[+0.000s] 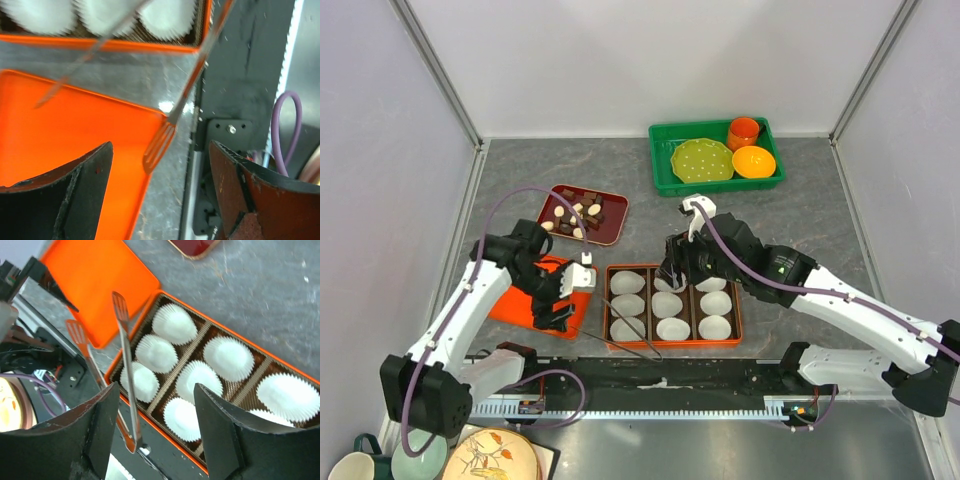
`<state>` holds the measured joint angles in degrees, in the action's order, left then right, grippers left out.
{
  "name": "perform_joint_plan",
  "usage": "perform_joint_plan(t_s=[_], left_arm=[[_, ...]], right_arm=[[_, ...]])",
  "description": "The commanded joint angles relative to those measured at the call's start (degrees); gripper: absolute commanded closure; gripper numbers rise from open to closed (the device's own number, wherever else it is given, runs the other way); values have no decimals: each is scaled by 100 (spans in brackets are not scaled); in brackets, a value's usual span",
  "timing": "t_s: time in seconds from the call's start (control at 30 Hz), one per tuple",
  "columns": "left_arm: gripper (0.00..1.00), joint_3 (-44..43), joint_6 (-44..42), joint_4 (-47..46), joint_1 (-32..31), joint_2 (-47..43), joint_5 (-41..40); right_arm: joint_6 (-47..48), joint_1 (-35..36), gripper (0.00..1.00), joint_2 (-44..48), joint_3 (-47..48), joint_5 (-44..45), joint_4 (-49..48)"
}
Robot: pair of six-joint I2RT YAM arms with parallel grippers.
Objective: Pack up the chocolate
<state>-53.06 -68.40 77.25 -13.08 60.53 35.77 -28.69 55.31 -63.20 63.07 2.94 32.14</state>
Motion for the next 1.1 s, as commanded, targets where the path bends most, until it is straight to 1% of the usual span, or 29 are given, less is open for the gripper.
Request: perform_joint_plan(t_s=[0.0,0.1,0.3,0.33,0.47,0.5,0.57,0.6,0.63,0.67,0.73,0.77,0.8,1.03,1.07], left_arm=[[16,208,450,36,-483,29,-658],[18,322,608,-96,-809,37,-869],[21,542,863,-508,-1178,38,-1081],[22,577,916,-614,-1240,55,-1098],[30,919,1092,-1089,-1539,38,-1335],[34,946,1144,-1194,-1618,29,-1423],[39,1017,1180,-1414,-1645,11,-1476],[45,1025,1189,-1467,-1654,2,-1494],[48,1017,1206,-1581,-1654,2,-1511],[56,1017,1198,-1608,-1662,-15,-1520],[66,982,1224,-1661,-1680,-33,-1555],[74,973,1241,-1661,-1689,-33,-1547],[77,955,1276,-1661,-1698,-41,-1538],[85,920,1514,-1538,-1856,-296,-1424],[90,877,1584,-1433,-1865,-314,-1337]], right_arm=[[-120,-125,30,97,-84,-206,38],[-76,-222,30,123,-119,-259,55],[-23,-372,30,176,-189,-276,56],[-14,-415,30,194,-198,-416,55],[-23,-486,30,247,-216,-505,55],[-23,-512,30,281,-225,-522,55],[-23,-521,30,317,-234,-549,73],[-23,-556,30,352,-260,-549,64],[-32,-556,30,370,-277,-584,56],[-32,-565,30,387,-286,-601,47],[-40,-583,30,396,-313,-637,47],[-40,-574,30,396,-321,-663,38],[-32,-583,30,405,-330,-672,29],[-58,-600,30,431,-313,-760,-94],[-58,-592,29,440,-321,-760,-111]])
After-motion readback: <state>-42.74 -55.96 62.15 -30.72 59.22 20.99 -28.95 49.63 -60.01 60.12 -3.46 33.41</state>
